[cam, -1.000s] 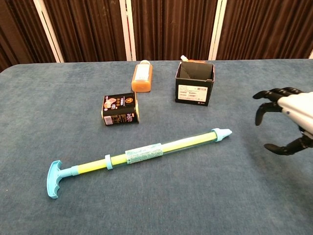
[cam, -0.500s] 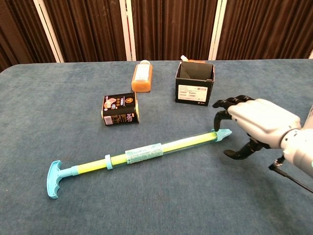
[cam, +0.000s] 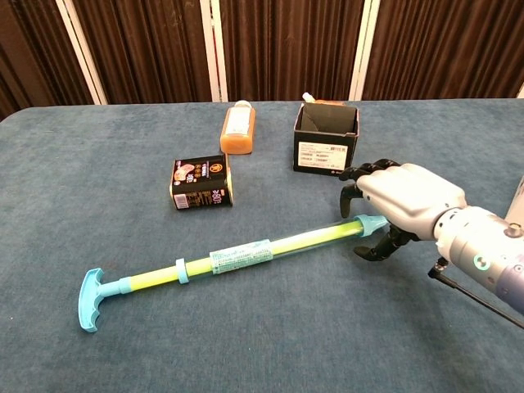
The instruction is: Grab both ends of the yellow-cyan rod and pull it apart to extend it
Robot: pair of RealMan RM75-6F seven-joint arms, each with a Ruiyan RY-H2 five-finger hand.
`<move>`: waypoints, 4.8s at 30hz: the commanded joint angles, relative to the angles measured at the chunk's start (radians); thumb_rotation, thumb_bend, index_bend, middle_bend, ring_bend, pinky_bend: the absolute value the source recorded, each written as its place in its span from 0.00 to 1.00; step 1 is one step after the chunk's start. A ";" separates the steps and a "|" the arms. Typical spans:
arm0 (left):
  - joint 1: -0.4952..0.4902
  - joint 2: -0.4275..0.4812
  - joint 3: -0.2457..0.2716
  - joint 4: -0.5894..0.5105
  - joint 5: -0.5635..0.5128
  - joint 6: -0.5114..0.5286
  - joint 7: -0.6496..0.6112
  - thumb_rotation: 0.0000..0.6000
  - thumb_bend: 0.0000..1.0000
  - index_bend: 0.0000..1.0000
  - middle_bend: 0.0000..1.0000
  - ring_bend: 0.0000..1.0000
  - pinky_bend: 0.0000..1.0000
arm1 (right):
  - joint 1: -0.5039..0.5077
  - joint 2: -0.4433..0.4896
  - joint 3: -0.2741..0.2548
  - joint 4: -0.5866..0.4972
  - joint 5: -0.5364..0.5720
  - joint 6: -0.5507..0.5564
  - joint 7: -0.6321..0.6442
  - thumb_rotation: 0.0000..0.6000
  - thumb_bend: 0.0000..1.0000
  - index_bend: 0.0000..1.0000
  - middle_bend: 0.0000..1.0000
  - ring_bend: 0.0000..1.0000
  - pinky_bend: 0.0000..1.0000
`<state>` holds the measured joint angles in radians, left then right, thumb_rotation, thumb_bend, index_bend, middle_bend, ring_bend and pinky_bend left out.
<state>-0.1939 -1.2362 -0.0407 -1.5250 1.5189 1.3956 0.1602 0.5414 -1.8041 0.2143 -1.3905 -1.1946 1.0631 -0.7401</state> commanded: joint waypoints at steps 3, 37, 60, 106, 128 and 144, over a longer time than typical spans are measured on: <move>-0.009 0.000 -0.004 0.004 -0.012 -0.016 -0.002 1.00 0.18 0.00 0.05 0.05 0.07 | 0.017 -0.015 0.000 0.038 0.015 -0.016 0.022 1.00 0.33 0.39 0.11 0.09 0.06; -0.108 -0.303 -0.007 0.311 0.149 0.040 -0.161 1.00 0.17 0.39 0.08 0.05 0.16 | 0.013 0.020 -0.038 0.004 -0.001 0.064 0.060 1.00 0.35 0.75 0.20 0.14 0.09; -0.233 -0.524 -0.044 0.453 0.094 -0.086 -0.118 1.00 0.13 0.48 0.11 0.05 0.16 | 0.012 0.075 -0.045 -0.111 0.012 0.089 0.052 1.00 0.34 0.75 0.20 0.14 0.09; -0.249 -0.658 0.028 0.650 0.135 0.015 -0.111 1.00 0.50 0.70 0.18 0.05 0.16 | 0.006 0.154 -0.047 -0.177 0.027 0.146 0.052 1.00 0.38 0.83 0.23 0.16 0.09; -0.206 -0.549 0.049 0.543 0.167 0.116 -0.072 1.00 0.51 0.70 0.18 0.05 0.16 | -0.004 0.220 -0.019 -0.185 0.066 0.160 0.084 1.00 0.39 0.92 0.30 0.19 0.11; -0.169 -0.451 0.055 0.454 0.212 0.229 -0.065 1.00 0.51 0.70 0.19 0.05 0.16 | -0.014 0.288 -0.003 -0.198 0.098 0.141 0.141 1.00 0.38 0.92 0.30 0.19 0.11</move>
<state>-0.3673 -1.6948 0.0124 -1.0642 1.7272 1.6182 0.0985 0.5281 -1.5197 0.2090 -1.5875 -1.0991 1.2064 -0.6023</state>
